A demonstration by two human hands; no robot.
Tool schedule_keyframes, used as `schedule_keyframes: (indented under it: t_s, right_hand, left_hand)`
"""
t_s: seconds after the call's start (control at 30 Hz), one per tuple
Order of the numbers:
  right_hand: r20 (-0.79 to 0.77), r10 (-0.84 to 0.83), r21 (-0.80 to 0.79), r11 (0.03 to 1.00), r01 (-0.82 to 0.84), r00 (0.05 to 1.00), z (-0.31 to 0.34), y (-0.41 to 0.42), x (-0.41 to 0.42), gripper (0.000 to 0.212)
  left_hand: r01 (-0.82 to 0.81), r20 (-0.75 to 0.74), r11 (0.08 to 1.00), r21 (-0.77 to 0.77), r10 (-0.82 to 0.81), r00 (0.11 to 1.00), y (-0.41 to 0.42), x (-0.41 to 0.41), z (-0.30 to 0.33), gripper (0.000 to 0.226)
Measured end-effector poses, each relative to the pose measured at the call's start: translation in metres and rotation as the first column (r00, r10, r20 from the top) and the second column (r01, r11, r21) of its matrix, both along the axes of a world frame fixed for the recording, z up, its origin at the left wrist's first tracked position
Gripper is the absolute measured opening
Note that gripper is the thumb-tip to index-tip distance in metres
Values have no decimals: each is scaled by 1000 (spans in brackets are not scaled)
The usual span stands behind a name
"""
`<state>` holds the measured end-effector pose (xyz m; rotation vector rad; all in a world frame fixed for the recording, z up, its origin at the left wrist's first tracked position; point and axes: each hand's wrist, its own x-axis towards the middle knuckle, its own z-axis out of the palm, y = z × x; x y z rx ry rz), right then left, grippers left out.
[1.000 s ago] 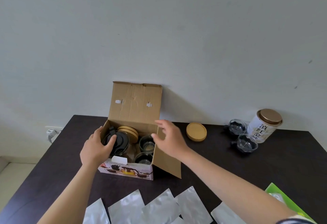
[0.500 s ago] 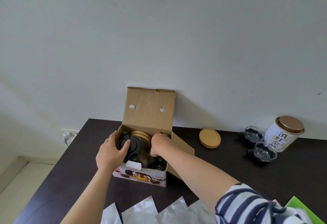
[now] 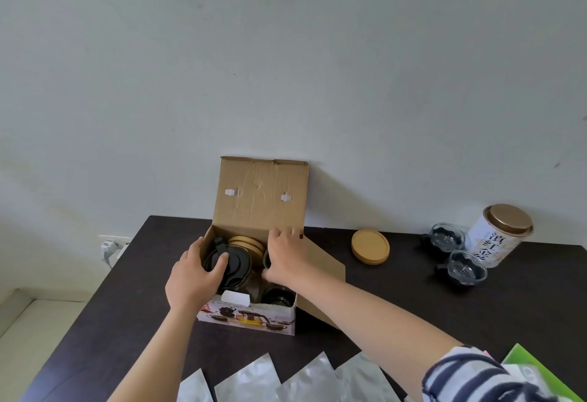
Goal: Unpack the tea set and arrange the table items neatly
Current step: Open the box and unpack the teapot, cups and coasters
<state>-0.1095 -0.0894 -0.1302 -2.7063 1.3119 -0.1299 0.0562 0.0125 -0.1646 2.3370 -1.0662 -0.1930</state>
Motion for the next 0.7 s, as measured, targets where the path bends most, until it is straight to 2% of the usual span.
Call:
schedule_keyframes:
  t_s: [0.13,0.23,0.33,0.4,0.53,0.7]
  right_hand:
    - [103,6,-135,991,8,995,22,3,-11,64]
    - [256,-39,-79,995,61,966,39,9,-32,65]
    - [444,-135,20,990,141,886,46,14,-70,59]
    - [494,-233,93,972,216,837,43,14,-103,56]
    - [352,-492,237,870,433,796,18,4,-177,58]
    - [121,-640,289,754,590,759,-19,-5,-260,58]
  left_hand:
    - [6,-8,1000,-4,-6,1000,-1,-1,0,67]
    - [16,-6,1000,-6,-16,1000,-1,0,0,68]
    - [20,-5,1000,-2,-20,1000,-1,1,1,68]
    - [19,-4,1000,2,-19,1000,0,1,2,68]
    - [22,-3,1000,-1,-22,1000,1,2,2,67]
    - [26,5,1000,17,-26,1000,1,-1,3,67]
